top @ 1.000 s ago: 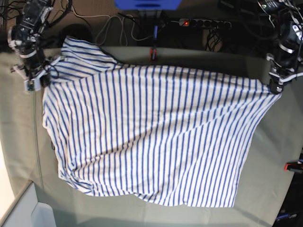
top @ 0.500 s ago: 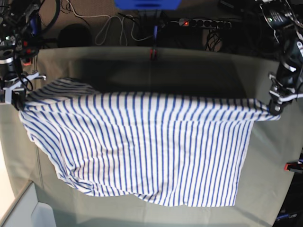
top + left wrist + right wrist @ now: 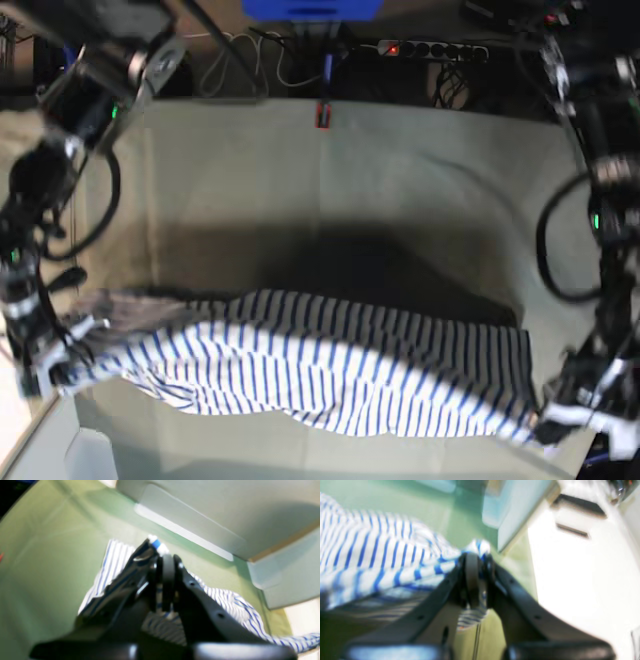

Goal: Layout the t-shirt on the table in an organized manner, then fold the t-shirt properly
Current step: 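Lift the shirt edge high with both grippers and swing it up, then lower the shirt back onto the table with both grippers, edge held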

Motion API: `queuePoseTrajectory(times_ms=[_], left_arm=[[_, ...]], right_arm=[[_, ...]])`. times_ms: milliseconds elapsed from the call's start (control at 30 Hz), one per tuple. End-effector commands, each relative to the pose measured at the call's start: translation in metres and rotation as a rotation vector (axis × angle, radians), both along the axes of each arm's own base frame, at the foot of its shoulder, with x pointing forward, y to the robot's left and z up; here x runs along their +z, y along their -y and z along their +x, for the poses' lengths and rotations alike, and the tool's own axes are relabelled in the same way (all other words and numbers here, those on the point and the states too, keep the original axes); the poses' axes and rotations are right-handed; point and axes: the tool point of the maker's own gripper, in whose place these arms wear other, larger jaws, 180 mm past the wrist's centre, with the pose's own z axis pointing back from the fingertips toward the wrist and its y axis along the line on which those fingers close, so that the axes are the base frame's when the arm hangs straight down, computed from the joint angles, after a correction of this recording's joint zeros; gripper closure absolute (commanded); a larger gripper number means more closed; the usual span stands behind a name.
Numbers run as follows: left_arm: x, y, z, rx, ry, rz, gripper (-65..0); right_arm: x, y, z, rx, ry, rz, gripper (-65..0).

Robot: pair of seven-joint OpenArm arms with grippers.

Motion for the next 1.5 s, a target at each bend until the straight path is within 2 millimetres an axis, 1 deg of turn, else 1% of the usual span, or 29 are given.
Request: queuePoseTrajectory(times_ms=[0, 67, 100, 133, 167, 233, 333, 400, 433, 467, 533, 567, 633, 700, 767, 800, 833, 867, 900, 933, 967, 1033, 1100, 1133, 1167, 1300, 1367, 1433, 1467], left_arm=[[0.033, -0.002, 0.019, -0.003, 0.073, 0.022, -0.2], [0.045, 0.002, 0.047, -0.018, 0.063, 0.026, -0.2], [0.056, 0.006, 0.061, -0.024, 0.067, 0.025, -0.2], [0.067, 0.006, 0.073, -0.025, 0.071, 0.022, -0.2], [0.078, 0.009, 0.084, -0.028, 0.077, 0.02, -0.2], [0.107, 0.024, 0.106, -0.043, 0.111, -0.003, -0.2], [0.154, 0.033, 0.128, -0.037, 0.182, -0.01, -0.2], [0.188, 0.036, 0.136, -0.034, 0.238, -0.005, -0.2], [0.203, 0.044, 0.139, -0.041, 0.268, -0.015, -0.2], [0.218, 0.048, 0.14, -0.043, 0.298, -0.02, -0.2], [0.243, 0.052, 0.14, -0.048, 0.345, -0.029, -0.2], [0.252, 0.053, 0.139, -0.052, 0.36, -0.033, -0.2], [0.267, 0.055, 0.136, -0.057, 0.392, -0.03, -0.2], [0.28, 0.06, 0.129, -0.068, 0.432, -0.022, -0.2], [0.281, 0.063, 0.123, -0.078, 0.45, -0.015, -0.2], [0.279, 0.064, 0.12, -0.082, 0.456, -0.009, -0.2], [0.275, 0.067, 0.117, -0.089, 0.46, -0.004, -0.2], [0.27, 0.068, 0.115, -0.093, 0.458, 0.0, -0.2], [0.263, 0.07, 0.113, -0.097, 0.454, 0.003, -0.2], [0.251, 0.065, 0.112, -0.092, 0.439, 0.012, -0.2], [0.236, 0.061, 0.11, -0.088, 0.421, 0.023, -0.2], [0.204, 0.059, 0.105, -0.089, 0.376, 0.035, -0.2], [0.165, 0.056, 0.099, -0.089, 0.318, 0.038, -0.2], [0.148, 0.049, 0.093, -0.077, 0.296, 0.032, -0.2], [0.124, 0.042, 0.085, -0.061, 0.264, 0.017, -0.2], [0.046, 0.027, 0.056, -0.025, 0.141, -0.014, -0.2], [0.008, 0.027, 0.034, -0.024, 0.079, -0.015, -0.2], [-0.019, 0.024, 0.007, -0.015, 0.04, -0.018, -0.2], [-0.027, 0.021, -0.005, -0.006, 0.029, -0.021, -0.2]], right_arm=[[0.035, 0.003, 0.023, 0.01, 0.081, -0.026, 0.0], [0.054, 0.001, 0.053, 0.027, 0.092, -0.038, 0.0], [0.067, 0.0, 0.07, 0.036, 0.104, -0.035, 0.0], [0.079, 0.002, 0.082, 0.039, 0.116, -0.032, 0.0], [0.095, 0.006, 0.094, 0.04, 0.137, -0.024, 0.0], [0.127, 0.013, 0.117, 0.047, 0.172, 0.0, 0.0], [0.186, 0.019, 0.145, 0.075, 0.237, 0.003, 0.0], [0.225, 0.026, 0.152, 0.084, 0.308, -0.006, 0.0], [0.247, 0.027, 0.154, 0.091, 0.349, -0.016, 0.0], [0.264, 0.028, 0.155, 0.096, 0.379, -0.022, 0.0], [0.295, 0.031, 0.153, 0.092, 0.429, -0.033, 0.0], [0.311, 0.032, 0.151, 0.09, 0.46, -0.038, 0.0], [0.333, 0.034, 0.143, 0.078, 0.509, -0.057, 0.0], [0.352, 0.038, 0.13, 0.056, 0.566, -0.088, 0.0], [0.357, 0.04, 0.118, 0.04, 0.597, -0.116, 0.0], [0.355, 0.04, 0.113, 0.032, 0.603, -0.134, 0.0], [0.348, 0.04, 0.107, 0.024, 0.603, -0.155, 0.0], [0.338, 0.039, 0.102, 0.019, 0.597, -0.175, 0.0], [0.327, 0.033, 0.098, 0.022, 0.591, -0.187, 0.0], [0.315, 0.028, 0.093, 0.024, 0.582, -0.202, 0.0], [0.296, 0.024, 0.088, 0.026, 0.56, -0.217, 0.0], [0.253, 0.018, 0.077, 0.032, 0.494, -0.243, 0.0], [0.207, 0.006, 0.067, 0.055, 0.426, -0.238, 0.0], [0.188, 0.0, 0.059, 0.067, 0.404, -0.218, 0.0], [0.168, -0.002, 0.048, 0.072, 0.384, -0.199, 0.0], [0.104, -0.012, 0.012, 0.1, 0.282, -0.156, 0.0], [0.078, -0.016, -0.01, 0.108, 0.224, -0.165, 0.0], [0.05, -0.014, -0.037, 0.093, 0.158, -0.164, 0.0], [0.038, -0.015, -0.047, 0.088, 0.131, -0.155, 0.0]])
